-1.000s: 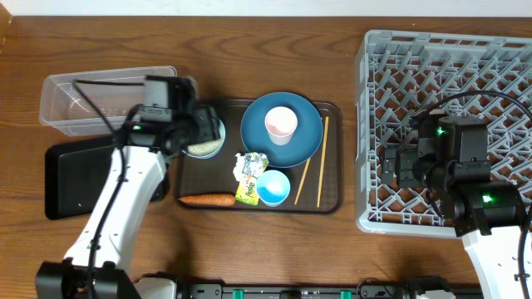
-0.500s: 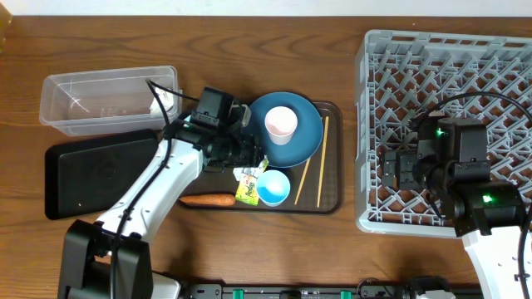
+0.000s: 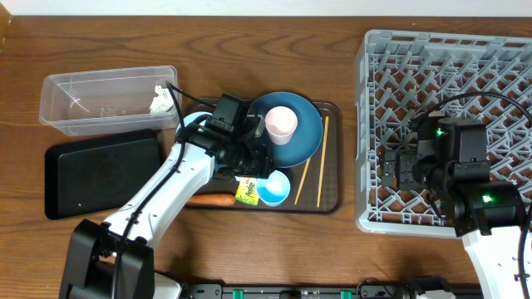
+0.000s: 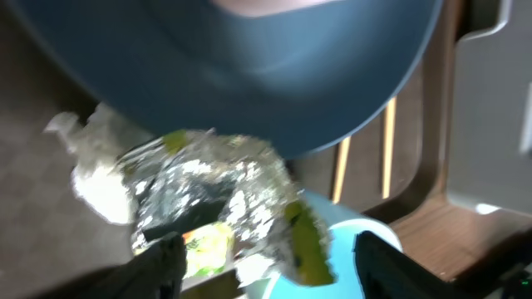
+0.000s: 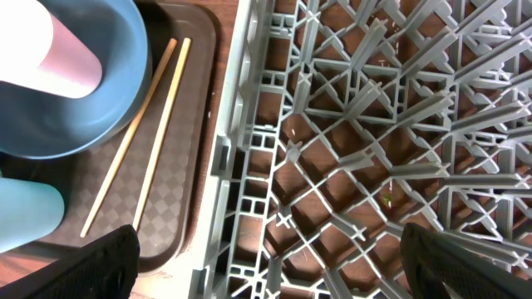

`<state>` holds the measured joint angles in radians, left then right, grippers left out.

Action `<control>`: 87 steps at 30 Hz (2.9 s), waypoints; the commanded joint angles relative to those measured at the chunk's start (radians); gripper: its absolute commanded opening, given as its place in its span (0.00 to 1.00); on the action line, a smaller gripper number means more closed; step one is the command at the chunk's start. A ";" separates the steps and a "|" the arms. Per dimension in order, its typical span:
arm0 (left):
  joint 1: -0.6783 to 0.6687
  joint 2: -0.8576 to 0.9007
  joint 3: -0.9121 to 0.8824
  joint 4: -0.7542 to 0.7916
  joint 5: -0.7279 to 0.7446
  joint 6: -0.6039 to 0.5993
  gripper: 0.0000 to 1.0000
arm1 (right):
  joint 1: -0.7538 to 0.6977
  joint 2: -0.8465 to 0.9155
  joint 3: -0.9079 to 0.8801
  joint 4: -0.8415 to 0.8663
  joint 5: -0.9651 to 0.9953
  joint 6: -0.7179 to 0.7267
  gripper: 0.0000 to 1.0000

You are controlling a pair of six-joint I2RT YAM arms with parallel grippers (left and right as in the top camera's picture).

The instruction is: Sort waste into correct bins and load items into the dishwasher rack

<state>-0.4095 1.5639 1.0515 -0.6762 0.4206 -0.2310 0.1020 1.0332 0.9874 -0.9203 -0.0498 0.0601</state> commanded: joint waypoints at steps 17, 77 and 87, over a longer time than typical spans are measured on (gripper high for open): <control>-0.066 0.011 -0.008 0.035 -0.049 0.008 0.39 | 0.016 -0.003 0.019 -0.004 -0.003 0.011 0.99; -0.082 -0.043 -0.018 0.011 -0.161 0.008 0.06 | 0.016 -0.003 0.019 -0.018 -0.003 0.010 0.99; -0.114 0.031 -0.018 0.023 -0.205 0.008 0.07 | 0.016 -0.003 0.019 -0.018 -0.003 0.010 0.99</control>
<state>-0.5201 1.5730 1.0512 -0.6601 0.2413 -0.2287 0.1020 1.0332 0.9874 -0.9382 -0.0498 0.0601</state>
